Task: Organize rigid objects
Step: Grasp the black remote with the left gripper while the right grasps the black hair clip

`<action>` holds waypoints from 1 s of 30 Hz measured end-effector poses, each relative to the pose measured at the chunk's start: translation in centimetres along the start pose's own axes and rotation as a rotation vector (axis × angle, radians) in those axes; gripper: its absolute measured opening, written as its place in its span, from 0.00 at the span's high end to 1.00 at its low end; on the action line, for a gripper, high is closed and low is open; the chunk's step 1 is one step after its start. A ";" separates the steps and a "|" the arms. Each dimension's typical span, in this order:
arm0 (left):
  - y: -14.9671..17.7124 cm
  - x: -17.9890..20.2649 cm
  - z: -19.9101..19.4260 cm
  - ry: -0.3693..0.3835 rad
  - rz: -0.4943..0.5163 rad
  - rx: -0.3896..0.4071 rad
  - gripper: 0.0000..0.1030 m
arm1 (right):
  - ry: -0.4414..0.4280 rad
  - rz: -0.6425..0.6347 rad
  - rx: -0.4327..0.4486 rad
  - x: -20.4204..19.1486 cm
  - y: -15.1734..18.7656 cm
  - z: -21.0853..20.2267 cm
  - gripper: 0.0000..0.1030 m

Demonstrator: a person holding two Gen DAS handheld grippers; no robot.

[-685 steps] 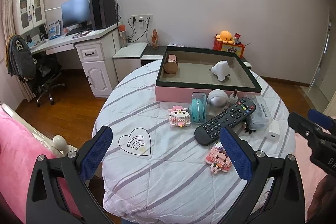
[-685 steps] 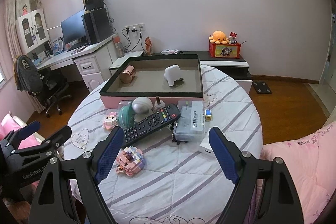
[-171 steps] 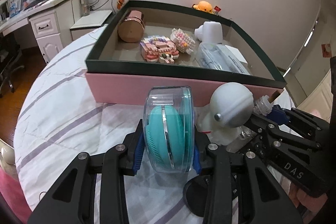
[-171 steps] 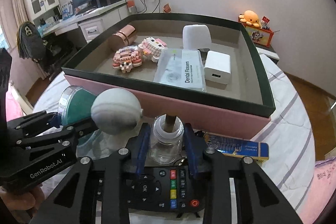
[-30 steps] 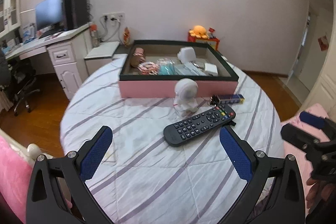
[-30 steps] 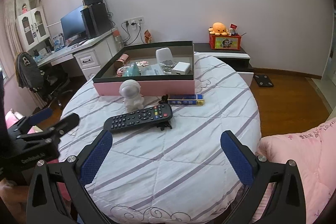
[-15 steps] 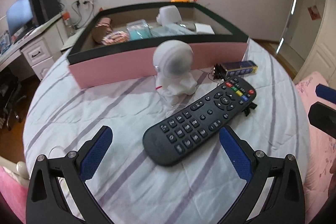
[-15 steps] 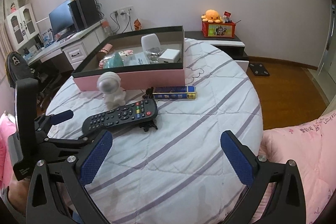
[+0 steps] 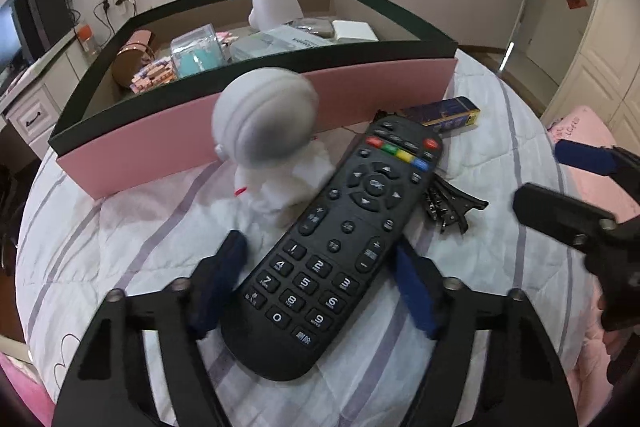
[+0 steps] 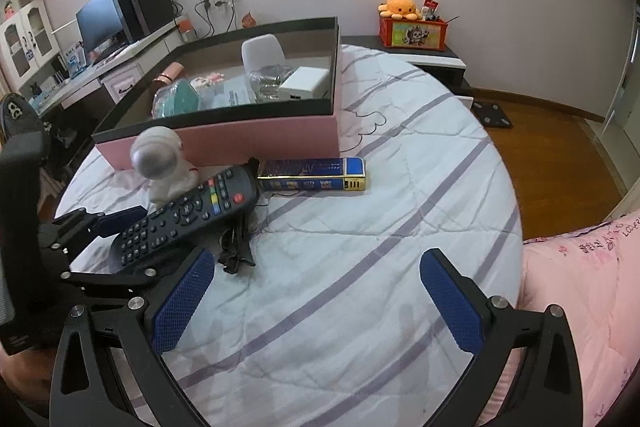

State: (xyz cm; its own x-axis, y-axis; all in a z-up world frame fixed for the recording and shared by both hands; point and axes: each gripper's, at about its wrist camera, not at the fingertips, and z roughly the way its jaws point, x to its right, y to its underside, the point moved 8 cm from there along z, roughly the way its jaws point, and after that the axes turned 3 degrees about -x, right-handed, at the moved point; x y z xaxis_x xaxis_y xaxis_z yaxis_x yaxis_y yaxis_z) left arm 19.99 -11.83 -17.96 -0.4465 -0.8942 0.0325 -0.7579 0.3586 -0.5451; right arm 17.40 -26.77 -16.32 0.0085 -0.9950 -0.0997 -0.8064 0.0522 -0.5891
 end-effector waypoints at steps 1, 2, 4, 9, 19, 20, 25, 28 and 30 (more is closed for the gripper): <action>0.0 0.0 -0.1 0.003 0.001 0.003 0.34 | -0.002 -0.001 -0.004 -0.1 0.0 0.3 0.00; 0.0 0.1 -0.1 0.003 0.001 0.005 0.37 | -0.004 -0.002 -0.007 0.0 0.0 0.4 0.00; 0.1 0.1 -0.3 0.011 -0.005 0.011 0.42 | -0.008 -0.006 -0.014 -0.1 0.0 0.8 0.00; 0.1 -0.3 -0.6 0.055 -0.042 0.016 0.63 | -0.015 -0.021 -0.025 -0.6 0.0 1.5 0.00; 0.3 -0.4 -1.0 0.096 -0.083 0.020 0.77 | -0.038 -0.061 -0.042 -2.0 -0.3 2.6 0.00; 0.3 -0.4 -1.1 0.103 -0.088 0.022 0.77 | -0.039 -0.068 -0.044 -2.3 -0.4 2.8 0.00; 0.6 -0.6 -1.5 0.120 -0.112 0.023 0.79 | -0.017 -0.085 -0.049 -2.4 -1.1 3.8 0.05; 0.7 -0.4 -1.6 0.121 -0.112 0.026 0.80 | -0.015 -0.108 -0.060 -2.9 -1.3 4.6 0.15; 0.8 -0.2 -1.6 0.123 -0.111 0.025 0.81 | 0.005 -0.142 -0.061 -3.5 -1.4 5.1 0.24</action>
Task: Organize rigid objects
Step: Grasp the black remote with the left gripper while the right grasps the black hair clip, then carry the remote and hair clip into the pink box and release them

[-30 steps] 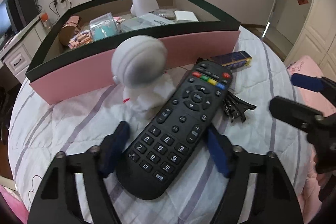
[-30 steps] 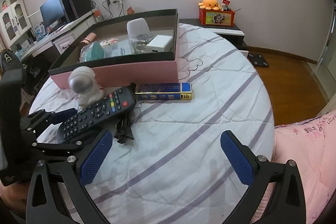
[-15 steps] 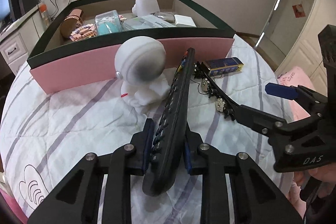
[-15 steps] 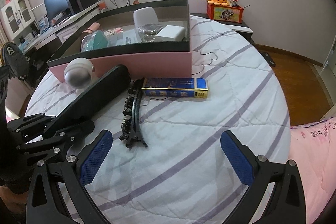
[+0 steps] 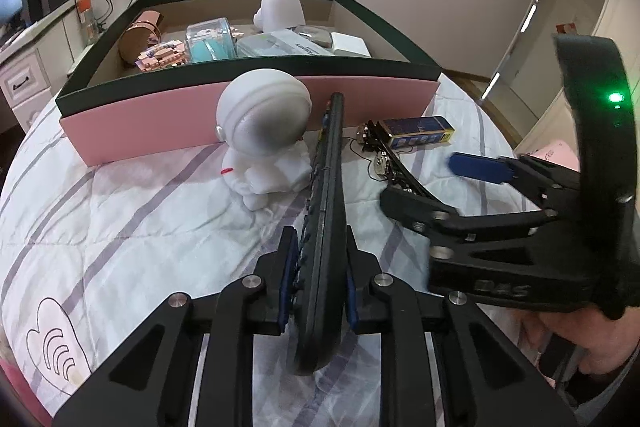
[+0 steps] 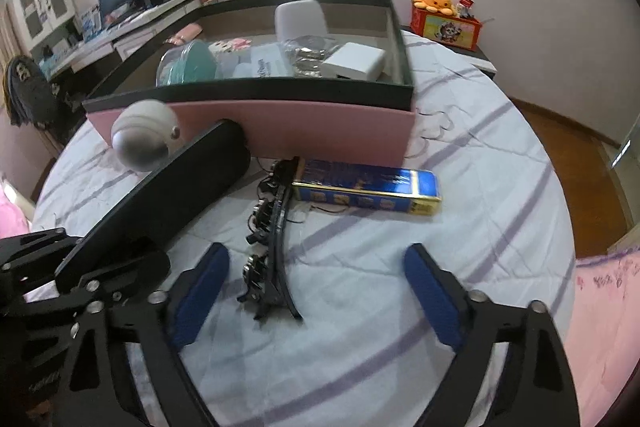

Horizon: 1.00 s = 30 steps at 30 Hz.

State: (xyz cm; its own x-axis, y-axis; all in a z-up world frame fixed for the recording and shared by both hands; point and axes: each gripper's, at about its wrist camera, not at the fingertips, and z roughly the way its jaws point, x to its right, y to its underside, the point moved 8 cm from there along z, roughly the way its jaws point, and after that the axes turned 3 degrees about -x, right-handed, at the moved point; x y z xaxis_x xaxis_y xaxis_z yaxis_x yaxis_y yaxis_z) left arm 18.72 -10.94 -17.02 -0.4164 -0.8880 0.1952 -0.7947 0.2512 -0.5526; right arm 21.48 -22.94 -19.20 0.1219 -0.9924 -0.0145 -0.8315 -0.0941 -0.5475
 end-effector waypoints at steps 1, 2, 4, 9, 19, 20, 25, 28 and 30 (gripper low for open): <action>0.0 0.0 0.1 -0.001 0.003 -0.002 0.81 | 0.019 -0.014 0.003 -0.2 -0.1 0.2 0.27; 0.0 0.1 0.3 -0.007 0.011 -0.006 0.81 | 0.028 -0.024 0.008 -0.4 -0.2 0.3 0.29; -0.2 0.2 0.4 -0.014 0.014 -0.009 0.80 | 0.030 -0.036 0.015 -0.6 -0.4 0.3 0.40; -1.2 0.4 1.0 -0.020 0.029 -0.014 0.81 | 0.036 -0.068 0.027 -1.2 -0.4 0.1 0.63; -0.6 0.3 0.1 0.027 -0.032 0.013 0.84 | 0.001 -0.056 0.032 -1.1 -0.2 -0.5 0.82; -0.5 0.3 -0.2 0.027 -0.035 0.018 0.84 | -0.007 -0.048 0.034 -1.0 -0.1 -0.8 0.82; -0.2 0.6 -1.6 0.020 -0.036 0.040 0.84 | -0.022 -0.035 0.044 -0.9 0.4 -2.0 0.82; 0.0 0.9 -2.6 0.009 -0.032 0.057 0.84 | -0.034 -0.025 0.058 -1.0 0.6 -3.1 0.82; 0.1 0.9 -3.4 0.007 -0.034 0.069 0.84 | -0.046 -0.016 0.068 -1.1 0.8 -3.8 0.82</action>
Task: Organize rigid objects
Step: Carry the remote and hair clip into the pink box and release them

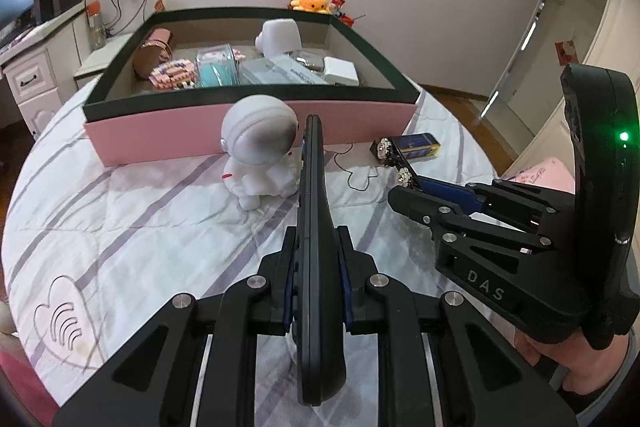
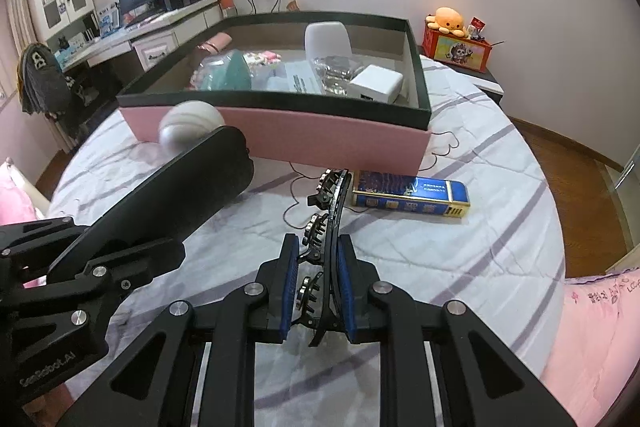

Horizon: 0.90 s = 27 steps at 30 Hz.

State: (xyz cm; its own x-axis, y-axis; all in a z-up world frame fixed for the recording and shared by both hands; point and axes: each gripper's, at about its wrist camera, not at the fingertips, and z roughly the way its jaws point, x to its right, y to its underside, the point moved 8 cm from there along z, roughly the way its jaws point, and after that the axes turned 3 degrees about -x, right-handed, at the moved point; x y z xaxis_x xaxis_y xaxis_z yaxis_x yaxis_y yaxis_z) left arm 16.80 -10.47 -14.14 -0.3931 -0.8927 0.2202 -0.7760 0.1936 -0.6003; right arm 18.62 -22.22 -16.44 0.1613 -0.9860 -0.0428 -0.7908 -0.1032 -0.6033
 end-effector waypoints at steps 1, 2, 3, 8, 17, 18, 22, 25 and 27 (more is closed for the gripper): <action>0.1 0.1 -0.4 -0.003 0.000 0.008 0.84 | -0.005 0.005 0.006 0.0 0.0 -0.4 0.82; 0.1 0.1 -1.0 -0.004 -0.002 0.017 0.84 | -0.009 0.009 0.014 -0.1 0.0 -0.9 0.82; 0.1 0.1 -1.3 -0.005 -0.003 0.022 0.84 | -0.014 0.012 0.021 -0.2 -0.1 -1.3 0.82; -0.9 0.0 -3.7 -0.024 0.000 0.066 0.84 | -0.046 0.008 0.070 -1.0 -1.2 -3.7 0.82; -6.5 -2.7 -6.3 -0.072 -0.024 0.144 0.84 | -0.074 -0.039 0.155 -2.0 -6.6 -5.7 0.82; -7.3 -3.1 -6.3 -0.077 -0.026 0.148 0.84 | -0.080 -0.039 0.163 -2.0 -7.6 -5.5 0.81; -10.3 -5.3 -5.4 -0.084 -0.044 0.149 0.84 | -0.083 -0.039 0.175 -1.5 -10.8 -4.2 0.81; -12.5 -7.2 -4.1 -0.101 -0.060 0.150 0.84 | -0.079 -0.035 0.176 -0.7 -13.3 -2.6 0.81; -14.0 -8.5 -2.7 -0.107 -0.071 0.143 0.84 | -0.080 -0.025 0.172 -0.2 -15.0 -1.0 0.81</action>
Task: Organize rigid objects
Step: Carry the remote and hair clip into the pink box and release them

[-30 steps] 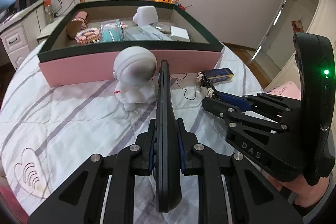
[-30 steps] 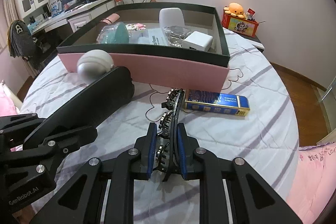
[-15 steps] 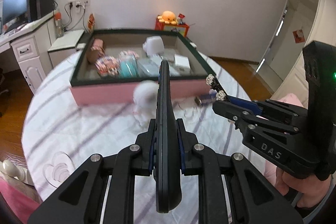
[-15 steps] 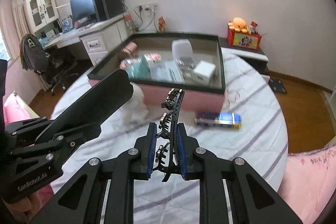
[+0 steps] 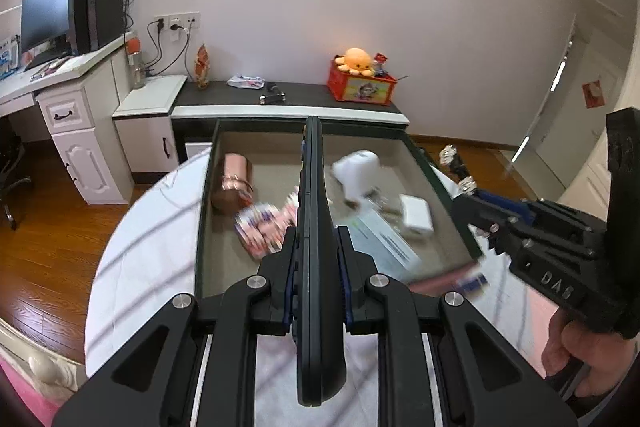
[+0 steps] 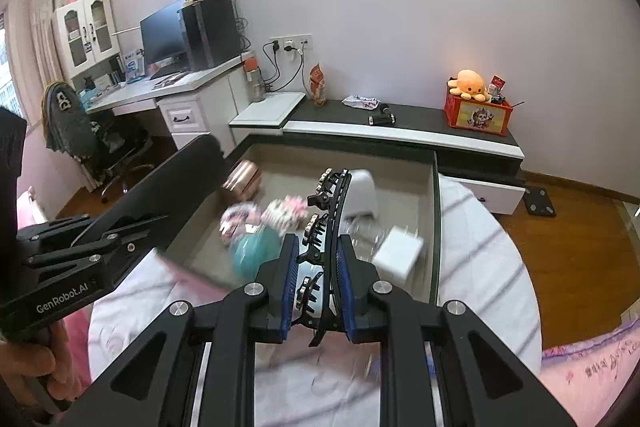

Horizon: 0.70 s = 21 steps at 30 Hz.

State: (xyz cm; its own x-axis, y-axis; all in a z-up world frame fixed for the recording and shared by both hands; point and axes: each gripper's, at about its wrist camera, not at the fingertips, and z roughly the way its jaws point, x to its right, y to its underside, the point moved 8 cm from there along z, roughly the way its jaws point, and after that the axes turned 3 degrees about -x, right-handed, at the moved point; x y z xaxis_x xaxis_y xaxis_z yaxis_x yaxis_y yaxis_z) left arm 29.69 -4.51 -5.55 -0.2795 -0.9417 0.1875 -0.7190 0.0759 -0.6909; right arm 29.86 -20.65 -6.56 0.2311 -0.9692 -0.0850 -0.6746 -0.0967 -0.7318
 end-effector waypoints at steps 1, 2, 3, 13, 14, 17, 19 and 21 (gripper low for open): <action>-0.3 -0.2 0.6 0.008 -0.007 -0.006 0.84 | 0.003 0.002 -0.004 0.4 -0.4 0.7 0.81; -0.7 -0.6 1.6 0.015 -0.016 -0.017 0.84 | 0.005 0.004 -0.008 0.8 -0.9 1.6 0.81; -1.0 -0.9 2.6 0.012 -0.019 -0.025 0.84 | 0.009 0.006 -0.014 1.2 -1.3 2.5 0.82; -1.8 -2.4 10.0 0.010 -0.044 -0.112 0.84 | 0.052 0.046 -0.142 4.8 -1.6 10.2 0.81; -1.7 -2.4 10.6 0.006 -0.044 -0.123 0.84 | 0.060 0.049 -0.152 5.0 -1.6 10.5 0.81; -1.1 -2.5 11.9 0.000 -0.050 -0.152 0.83 | 0.078 0.055 -0.189 5.8 -1.3 11.7 0.81; -0.8 -2.6 12.4 -0.005 -0.049 -0.166 0.83 | 0.090 0.051 -0.212 6.0 -1.1 12.3 0.81; -0.9 -2.5 12.5 -0.011 -0.038 -0.166 0.82 | 0.092 0.044 -0.252 6.0 -0.6 12.9 0.81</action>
State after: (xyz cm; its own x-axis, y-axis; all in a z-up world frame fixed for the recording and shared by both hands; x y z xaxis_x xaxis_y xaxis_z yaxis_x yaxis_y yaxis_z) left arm 38.98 -6.27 -14.11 -0.2434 -0.9485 0.2029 -0.8244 0.0921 -0.5584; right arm 40.69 -23.52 -15.35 0.1410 -0.9891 -0.0428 -0.8386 -0.0963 -0.5362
